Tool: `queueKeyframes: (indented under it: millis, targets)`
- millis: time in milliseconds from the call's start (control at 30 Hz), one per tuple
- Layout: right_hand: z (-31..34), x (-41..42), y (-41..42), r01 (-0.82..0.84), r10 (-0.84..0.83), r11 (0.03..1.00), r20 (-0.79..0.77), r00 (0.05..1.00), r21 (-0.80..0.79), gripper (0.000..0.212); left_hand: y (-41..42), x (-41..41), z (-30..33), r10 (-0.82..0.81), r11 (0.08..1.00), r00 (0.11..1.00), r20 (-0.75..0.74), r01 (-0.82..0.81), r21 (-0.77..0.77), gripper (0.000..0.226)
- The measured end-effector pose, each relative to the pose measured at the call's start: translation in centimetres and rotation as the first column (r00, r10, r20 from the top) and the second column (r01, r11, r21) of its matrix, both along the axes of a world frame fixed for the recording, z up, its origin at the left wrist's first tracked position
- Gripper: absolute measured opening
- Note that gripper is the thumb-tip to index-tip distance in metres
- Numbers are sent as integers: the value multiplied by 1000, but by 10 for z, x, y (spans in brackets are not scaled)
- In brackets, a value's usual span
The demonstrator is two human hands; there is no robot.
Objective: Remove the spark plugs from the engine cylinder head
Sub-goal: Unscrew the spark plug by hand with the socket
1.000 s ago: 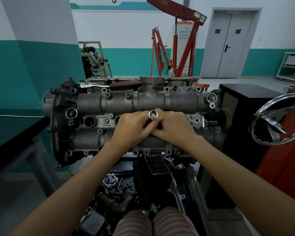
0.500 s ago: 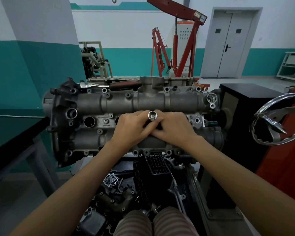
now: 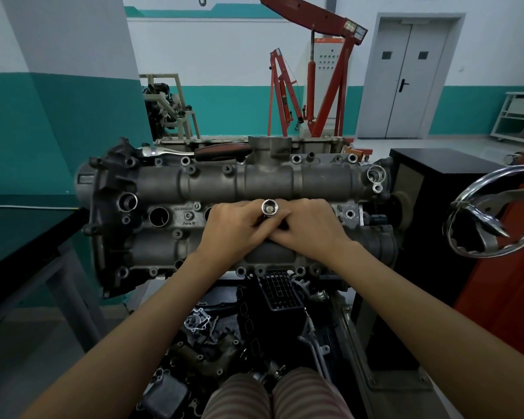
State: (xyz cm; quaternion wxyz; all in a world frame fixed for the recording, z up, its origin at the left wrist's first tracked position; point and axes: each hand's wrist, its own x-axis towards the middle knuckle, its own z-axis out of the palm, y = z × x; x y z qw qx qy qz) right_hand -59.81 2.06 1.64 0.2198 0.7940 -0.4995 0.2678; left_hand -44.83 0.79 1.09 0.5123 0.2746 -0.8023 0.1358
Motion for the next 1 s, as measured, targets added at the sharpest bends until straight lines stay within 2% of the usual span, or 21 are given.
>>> queueKeyframes:
  millis: [300, 433, 533, 667, 767, 867, 967, 1000]
  targets:
    - [2, 0, 2, -55, 55, 998, -26, 998, 25, 27, 6, -4, 2, 14, 1000, 1000, 24, -14, 17, 29]
    - [2, 1, 2, -36, 36, 999, 34, 999, 12, 36, 1, -2, 1, 23, 1000, 999, 28, -24, 5, 38]
    - [1, -1, 0, -3, 3, 1000, 7, 1000, 25, 42, 0, -1, 1, 7, 1000, 1000, 22, -7, -1, 40]
    - [2, -2, -2, -27, 28, 999, -35, 999, 20, 30, 5, -2, 3, 10, 1000, 1000, 19, -10, 26, 35]
    - [2, 0, 1, -71, 71, 997, 0, 997, 32, 24, 6, -3, 3, 32, 999, 999, 31, -33, 27, 30]
    - [2, 1, 3, -66, 65, 998, 37, 997, 25, 30, 4, -3, 2, 38, 999, 999, 20, -39, 26, 35]
    - [2, 0, 1, -6, 6, 1000, 1, 1000, 25, 46, 1, -1, 1, 14, 1000, 1000, -6, -14, -7, 39]
    - [1, -1, 0, 0, 0, 1000, -7, 1000, 20, 45, 1, -1, 1, 7, 1000, 1000, -7, -7, -9, 39]
